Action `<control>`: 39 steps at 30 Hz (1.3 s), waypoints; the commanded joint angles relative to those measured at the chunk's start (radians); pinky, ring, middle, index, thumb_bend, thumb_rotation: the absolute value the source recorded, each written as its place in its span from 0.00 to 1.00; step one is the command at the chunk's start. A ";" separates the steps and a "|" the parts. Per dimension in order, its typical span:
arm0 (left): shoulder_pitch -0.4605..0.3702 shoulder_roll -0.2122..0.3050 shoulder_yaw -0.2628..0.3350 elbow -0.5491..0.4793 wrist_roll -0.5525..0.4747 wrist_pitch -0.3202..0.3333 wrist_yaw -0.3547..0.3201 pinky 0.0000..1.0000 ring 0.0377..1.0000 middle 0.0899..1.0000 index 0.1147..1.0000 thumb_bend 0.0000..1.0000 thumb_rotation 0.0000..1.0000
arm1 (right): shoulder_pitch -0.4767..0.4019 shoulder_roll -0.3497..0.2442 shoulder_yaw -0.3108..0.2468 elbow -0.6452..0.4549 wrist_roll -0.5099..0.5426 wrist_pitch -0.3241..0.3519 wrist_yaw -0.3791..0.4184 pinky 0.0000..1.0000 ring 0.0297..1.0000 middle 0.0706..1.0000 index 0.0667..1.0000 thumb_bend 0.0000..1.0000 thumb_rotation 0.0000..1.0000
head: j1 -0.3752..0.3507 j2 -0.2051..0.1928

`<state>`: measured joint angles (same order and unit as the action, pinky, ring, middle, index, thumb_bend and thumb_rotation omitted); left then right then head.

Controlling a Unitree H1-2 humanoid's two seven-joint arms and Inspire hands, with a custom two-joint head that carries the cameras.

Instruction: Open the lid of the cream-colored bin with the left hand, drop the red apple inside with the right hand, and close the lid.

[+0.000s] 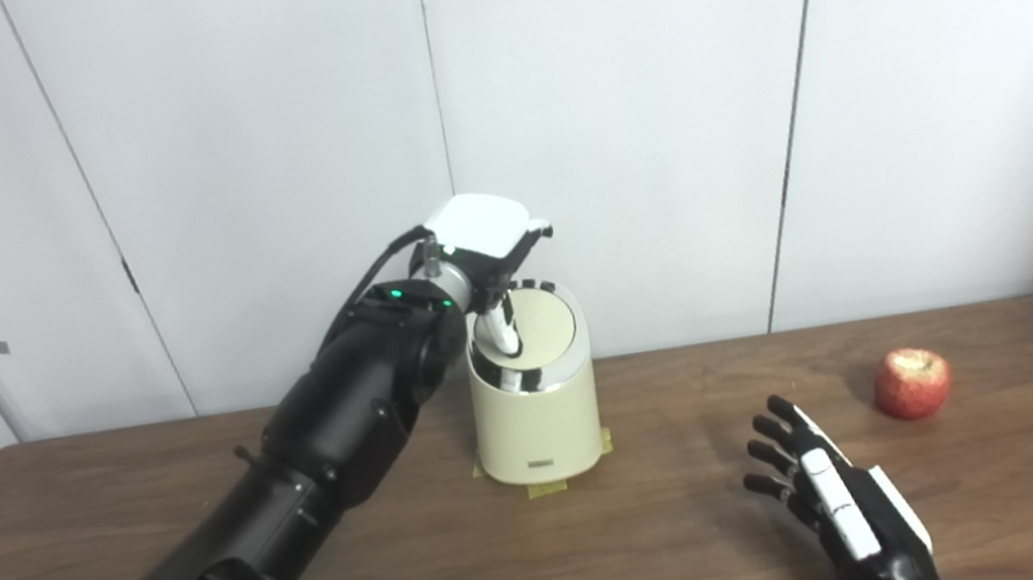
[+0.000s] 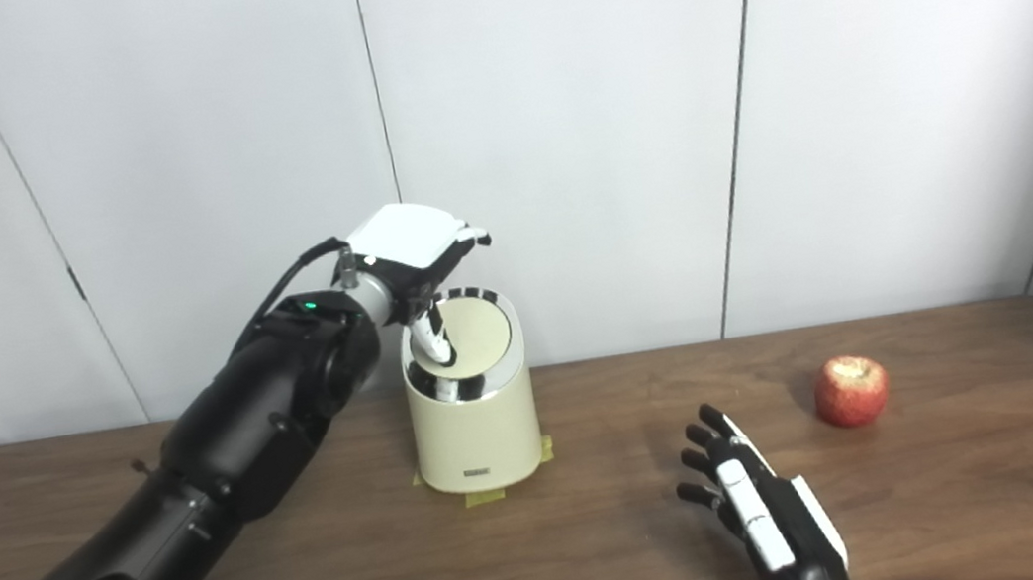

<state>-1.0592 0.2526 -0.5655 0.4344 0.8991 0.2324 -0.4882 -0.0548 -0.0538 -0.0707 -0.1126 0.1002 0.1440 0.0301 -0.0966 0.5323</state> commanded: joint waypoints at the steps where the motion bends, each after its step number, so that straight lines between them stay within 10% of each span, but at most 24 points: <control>1: -0.039 0.010 0.037 -0.056 -0.031 0.033 -0.033 0.98 0.97 0.94 0.91 0.94 0.12 | -0.029 -0.004 -0.004 -0.045 0.003 -0.017 -0.001 0.79 0.88 0.91 0.94 0.56 0.85 | -0.002 0.002; 7: -0.035 0.044 0.182 -0.186 -0.136 0.128 -0.088 0.72 0.88 0.92 0.89 0.89 0.05 | -0.030 -0.008 -0.004 -0.049 -0.006 -0.007 -0.003 0.80 0.88 0.90 0.93 0.56 0.86 | 0.000 0.007; 12: 0.049 0.040 0.311 -0.273 -0.219 0.160 0.006 0.65 0.77 0.82 0.83 0.73 0.10 | -0.034 -0.013 -0.007 -0.035 -0.004 -0.017 0.000 0.80 0.88 0.90 0.93 0.57 0.87 | 0.000 0.006; 29: 0.413 -0.057 0.551 -0.476 -0.455 0.198 0.263 0.68 0.77 0.79 0.79 0.45 0.18 | -0.027 -0.028 -0.010 -0.062 -0.011 -0.001 0.001 0.81 0.88 0.89 0.91 0.57 0.85 | -0.008 0.021; 39: 0.623 -0.073 0.632 -0.572 -0.717 0.141 0.257 0.82 0.84 0.87 0.88 0.48 0.73 | -0.031 -0.045 -0.011 -0.071 -0.021 -0.016 -0.001 0.77 0.87 0.89 0.91 0.52 0.56 | -0.013 0.020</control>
<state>-0.3967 0.1729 0.0605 -0.0939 0.2091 0.4308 -0.2408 -0.0532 -0.0914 -0.0759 -0.1430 0.0749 0.1630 0.0284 -0.1089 0.5507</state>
